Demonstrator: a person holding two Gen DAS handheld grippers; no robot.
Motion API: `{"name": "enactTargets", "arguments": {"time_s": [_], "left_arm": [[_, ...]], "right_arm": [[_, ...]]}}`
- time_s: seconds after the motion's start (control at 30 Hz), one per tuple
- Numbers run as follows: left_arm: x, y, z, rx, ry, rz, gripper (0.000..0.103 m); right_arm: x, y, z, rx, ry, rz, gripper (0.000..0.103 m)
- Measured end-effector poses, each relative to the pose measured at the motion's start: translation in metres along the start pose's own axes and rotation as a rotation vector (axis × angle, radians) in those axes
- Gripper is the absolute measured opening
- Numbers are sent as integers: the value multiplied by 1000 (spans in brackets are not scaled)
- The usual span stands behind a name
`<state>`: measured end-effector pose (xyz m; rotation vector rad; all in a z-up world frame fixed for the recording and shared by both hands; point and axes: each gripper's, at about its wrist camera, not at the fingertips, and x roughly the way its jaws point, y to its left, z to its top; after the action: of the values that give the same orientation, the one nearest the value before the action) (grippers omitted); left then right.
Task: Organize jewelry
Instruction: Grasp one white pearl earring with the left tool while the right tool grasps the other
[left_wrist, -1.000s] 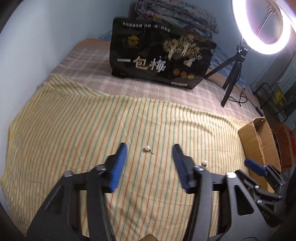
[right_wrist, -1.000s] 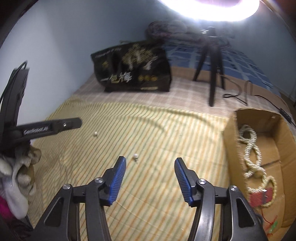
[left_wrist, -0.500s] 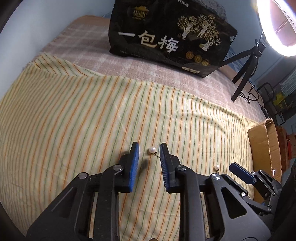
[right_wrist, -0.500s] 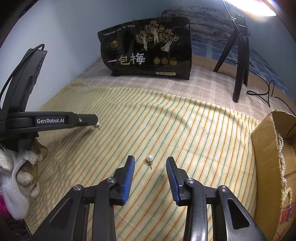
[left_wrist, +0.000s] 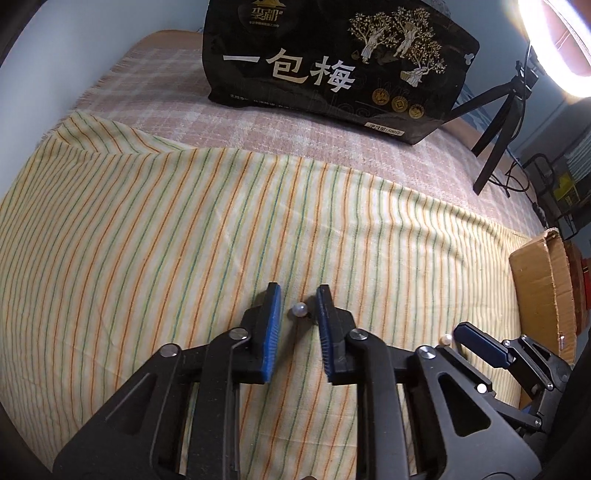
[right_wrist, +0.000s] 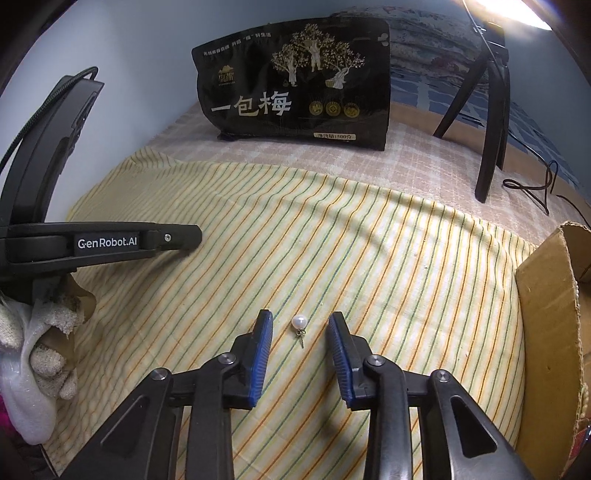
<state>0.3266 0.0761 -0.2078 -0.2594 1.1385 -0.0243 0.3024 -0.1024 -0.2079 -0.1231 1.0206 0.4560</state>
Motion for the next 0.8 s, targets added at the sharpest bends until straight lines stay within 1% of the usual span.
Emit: {"name": "enactTargets", "arguments": {"time_s": [0.17, 0.2, 0.23, 0.63, 0.8], "left_arm": [[2, 3, -1, 9, -1, 13, 7], [2, 4, 0, 7, -1, 11, 7], [2, 5, 0, 5, -1, 8, 7], [-17, 14, 1, -21, -30, 9, 6], [-30, 9, 0, -11, -54, 7, 6]], "right_arm": [[2, 5, 0, -28, 6, -11, 15], [2, 6, 0, -33, 5, -11, 9], [2, 6, -1, -34, 5, -10, 7], [-17, 5, 1, -8, -37, 9, 6], [-31, 3, 1, -1, -59, 7, 6]]}}
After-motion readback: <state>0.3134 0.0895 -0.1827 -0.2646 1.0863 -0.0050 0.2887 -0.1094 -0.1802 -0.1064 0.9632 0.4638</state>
